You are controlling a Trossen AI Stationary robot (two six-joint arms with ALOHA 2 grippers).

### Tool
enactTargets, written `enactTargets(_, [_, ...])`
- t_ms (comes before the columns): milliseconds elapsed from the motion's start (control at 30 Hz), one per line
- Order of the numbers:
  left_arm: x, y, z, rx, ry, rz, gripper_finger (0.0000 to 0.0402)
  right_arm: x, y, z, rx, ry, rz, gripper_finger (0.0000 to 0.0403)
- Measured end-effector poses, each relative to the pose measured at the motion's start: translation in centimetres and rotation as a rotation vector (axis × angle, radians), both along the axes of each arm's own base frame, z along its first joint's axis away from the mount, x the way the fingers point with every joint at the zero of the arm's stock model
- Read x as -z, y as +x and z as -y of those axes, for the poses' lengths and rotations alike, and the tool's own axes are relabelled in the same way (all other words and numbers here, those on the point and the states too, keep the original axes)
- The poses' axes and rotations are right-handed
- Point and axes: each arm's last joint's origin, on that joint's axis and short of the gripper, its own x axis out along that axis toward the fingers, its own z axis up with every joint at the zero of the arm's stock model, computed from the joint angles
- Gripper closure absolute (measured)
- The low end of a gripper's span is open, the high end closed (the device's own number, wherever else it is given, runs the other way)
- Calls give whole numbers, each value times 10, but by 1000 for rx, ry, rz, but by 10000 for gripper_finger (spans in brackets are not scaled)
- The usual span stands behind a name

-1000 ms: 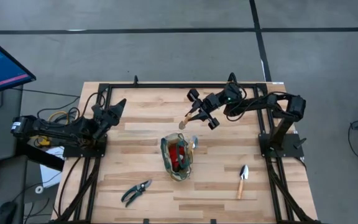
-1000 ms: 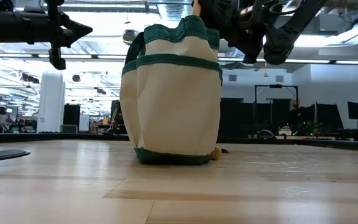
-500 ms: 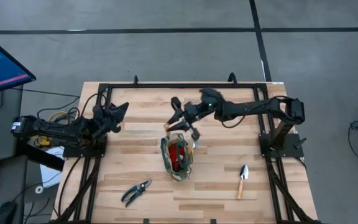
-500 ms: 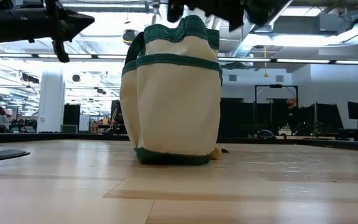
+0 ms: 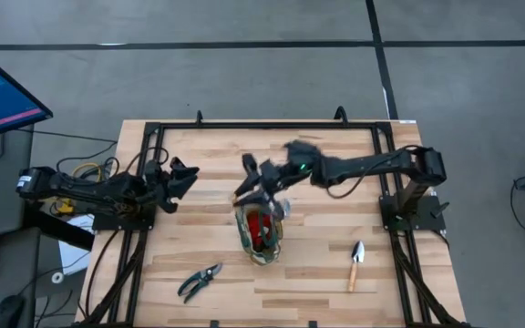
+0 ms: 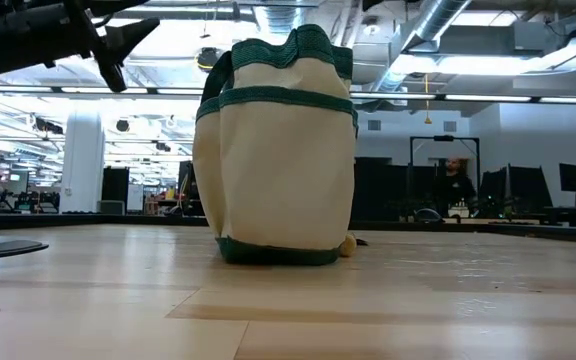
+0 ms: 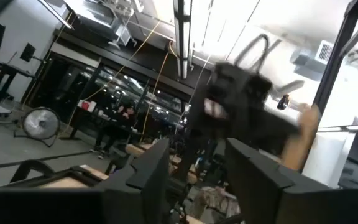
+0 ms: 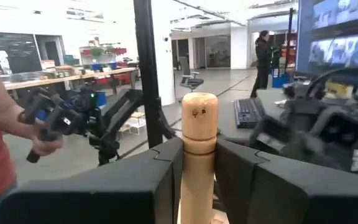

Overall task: Pick & Place Garden tools in Gardening bag
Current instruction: Put the trowel into the gardening bag

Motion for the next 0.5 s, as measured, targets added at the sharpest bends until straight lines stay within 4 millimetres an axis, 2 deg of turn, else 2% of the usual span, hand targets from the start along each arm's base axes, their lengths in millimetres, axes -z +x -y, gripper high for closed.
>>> enactTargets(100, [1,1,0,7,-11,-4,225,23,14,-10,-23,8,-60,340])
enactTargets(267, [1,1,1,34,-8,-2,218,35,46,-12,-51,6,-53,340])
enactTargets(367, [0,1,1,40,-7,2,220,40,61,-8,-85,-11,-81,340])
enactTargets(500, [0,1,1,55,2,3,224,48,69,4,-78,-77,-160,340])
